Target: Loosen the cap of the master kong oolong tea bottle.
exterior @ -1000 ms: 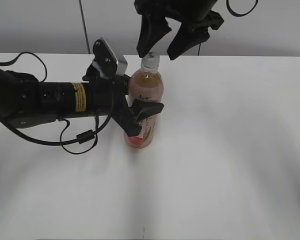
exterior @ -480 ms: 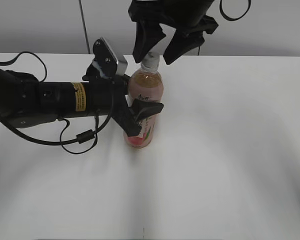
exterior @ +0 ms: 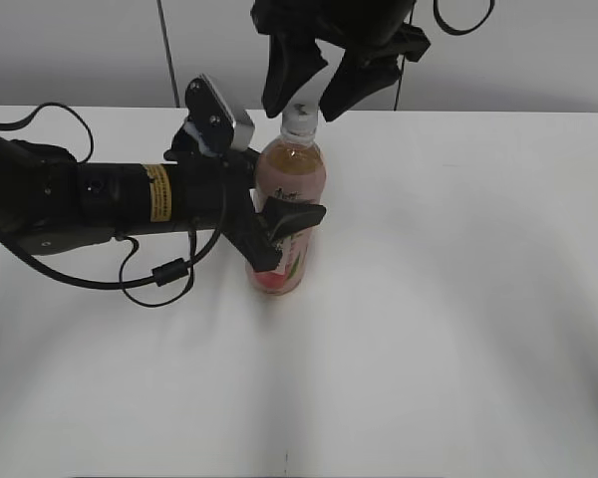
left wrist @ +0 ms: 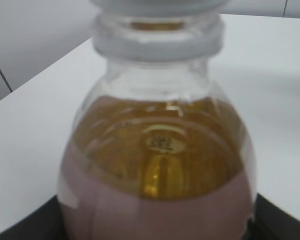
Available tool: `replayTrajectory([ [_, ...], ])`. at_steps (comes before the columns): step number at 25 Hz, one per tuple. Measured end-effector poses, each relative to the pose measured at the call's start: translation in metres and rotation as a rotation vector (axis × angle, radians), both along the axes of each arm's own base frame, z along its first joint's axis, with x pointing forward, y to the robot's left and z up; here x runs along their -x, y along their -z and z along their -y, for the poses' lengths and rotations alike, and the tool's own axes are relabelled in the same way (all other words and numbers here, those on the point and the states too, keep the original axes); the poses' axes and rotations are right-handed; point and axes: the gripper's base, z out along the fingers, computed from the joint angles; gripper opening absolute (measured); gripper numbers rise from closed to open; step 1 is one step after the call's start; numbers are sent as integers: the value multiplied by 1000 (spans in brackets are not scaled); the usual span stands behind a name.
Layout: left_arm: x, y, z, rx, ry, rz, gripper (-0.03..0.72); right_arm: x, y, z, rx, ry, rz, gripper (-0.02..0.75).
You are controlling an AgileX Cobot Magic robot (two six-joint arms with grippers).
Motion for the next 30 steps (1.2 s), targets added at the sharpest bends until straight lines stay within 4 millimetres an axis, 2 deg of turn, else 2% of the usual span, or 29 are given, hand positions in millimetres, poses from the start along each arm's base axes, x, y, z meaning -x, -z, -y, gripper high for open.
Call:
replayTrajectory([
  [6, 0, 0, 0, -1, 0, 1, 420, -2, 9, -4, 8, -2, -20, 464],
  [12, 0, 0, 0, 0, 0, 1, 420, -2, 9, -4, 10, -4, -21, 302],
  [17, 0, 0, 0, -1, -1, 1, 420, -2, 9, -4, 14, -27, -9, 298],
  [21, 0, 0, 0, -1, -1, 1, 420, -2, 9, -4, 28, -125, 44, 298],
  [30, 0, 0, 0, -1, -1, 3, 420, -2, 9, -4, 79, -509, 256, 290],
])
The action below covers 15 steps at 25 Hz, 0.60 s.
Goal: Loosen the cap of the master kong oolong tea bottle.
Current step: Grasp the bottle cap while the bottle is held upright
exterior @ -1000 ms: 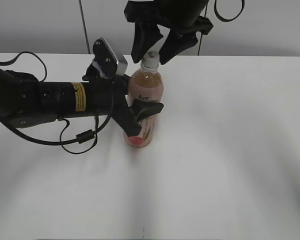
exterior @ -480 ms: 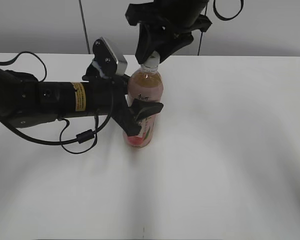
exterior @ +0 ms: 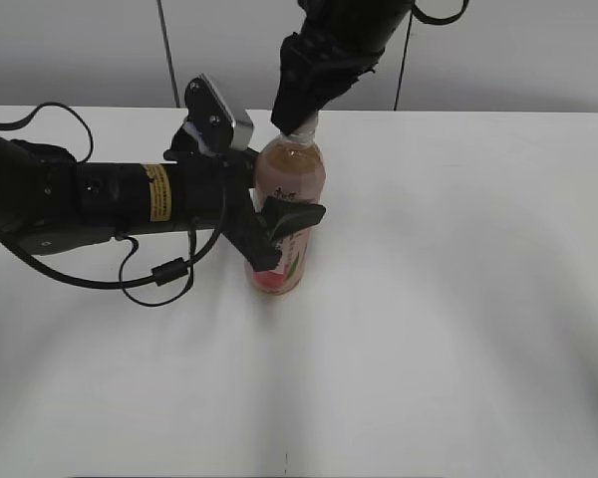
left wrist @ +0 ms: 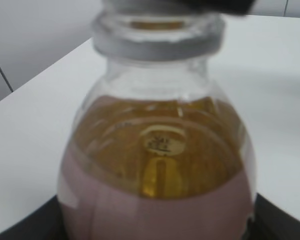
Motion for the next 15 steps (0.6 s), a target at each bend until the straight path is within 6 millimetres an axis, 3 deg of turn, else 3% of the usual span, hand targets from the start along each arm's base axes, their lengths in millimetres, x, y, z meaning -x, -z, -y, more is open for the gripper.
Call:
replayTrajectory([
  [15, 0, 0, -1, -5, -4, 2, 420, 1, -1, -2, 43, -517, 271, 290],
])
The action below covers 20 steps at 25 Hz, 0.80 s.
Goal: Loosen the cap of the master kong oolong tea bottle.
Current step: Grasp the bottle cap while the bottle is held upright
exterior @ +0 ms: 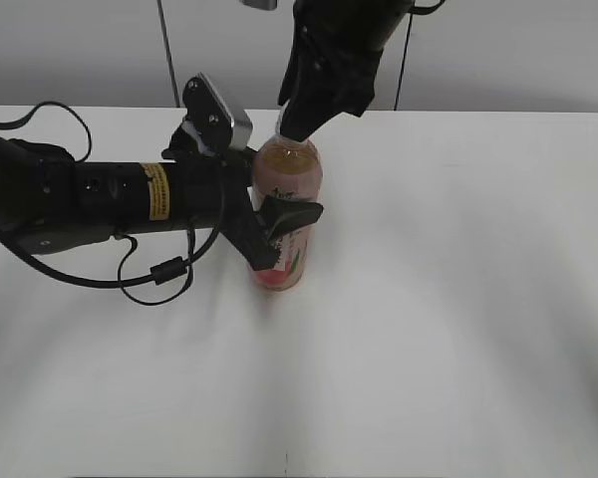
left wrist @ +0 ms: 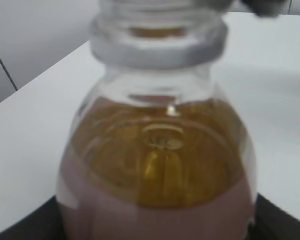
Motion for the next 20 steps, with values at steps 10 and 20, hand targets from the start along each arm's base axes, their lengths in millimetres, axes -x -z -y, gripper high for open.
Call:
replayTrajectory([
  [10, -1, 0, -1, -14, 0, 25, 420, 3, 2, -3, 61, -439, 237, 290],
  [20, -1, 0, -2, -21, -5, 25, 420, 9, 2, -14, 178, -619, 364, 290],
])
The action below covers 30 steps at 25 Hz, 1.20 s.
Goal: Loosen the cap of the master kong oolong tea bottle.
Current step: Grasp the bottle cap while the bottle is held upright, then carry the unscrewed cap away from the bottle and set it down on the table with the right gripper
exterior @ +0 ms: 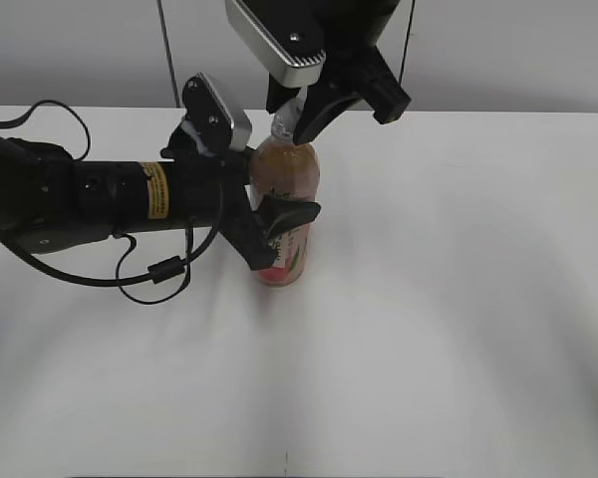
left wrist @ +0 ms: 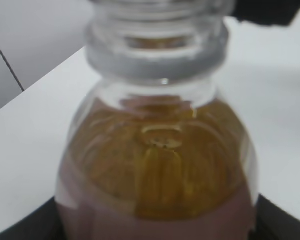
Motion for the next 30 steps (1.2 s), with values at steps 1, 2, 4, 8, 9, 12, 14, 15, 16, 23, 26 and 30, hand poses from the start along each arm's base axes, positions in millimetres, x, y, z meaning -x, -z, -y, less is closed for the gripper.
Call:
replayTrajectory([
  [1, 0, 0, 0, 0, 0, 0, 420, 0, -1, 0, -1, 3, 1, 290],
  [2, 0, 0, 0, 0, 0, 1, 420, 1, -2, 1, -3, 8, 1, 290],
  [4, 0, 0, 0, -4, 8, 5, 420, 2, -3, 1, -3, 20, -5, 290],
  [8, 1, 0, 1, -13, 24, 15, 420, 6, -9, 4, -7, 59, -18, 285],
  [9, 1, 0, 1, -13, 24, 15, 420, 7, -13, 5, -15, 68, -14, 282],
  [12, 2, 0, 2, -19, 35, 24, 420, 11, -24, 6, -39, 83, -1, 281],
  [14, 2, 0, 2, -21, 37, 24, 420, 11, -25, 7, -44, 94, -3, 281],
  [15, 2, 0, 2, -20, 37, 25, 420, 11, -25, 7, -39, 109, -3, 281],
  [16, 2, 0, 2, -19, 38, 25, 420, 10, -25, 8, -31, 130, -3, 281],
  [23, 2, -1, 2, -5, 38, 27, 421, -3, -26, 30, -54, 408, -75, 281],
  [26, 3, -1, 3, 7, 45, 27, 421, -15, -28, 49, -128, 585, -169, 281],
  [30, 3, -3, 4, 45, 47, 27, 421, -30, -30, 76, -230, 830, -301, 281],
])
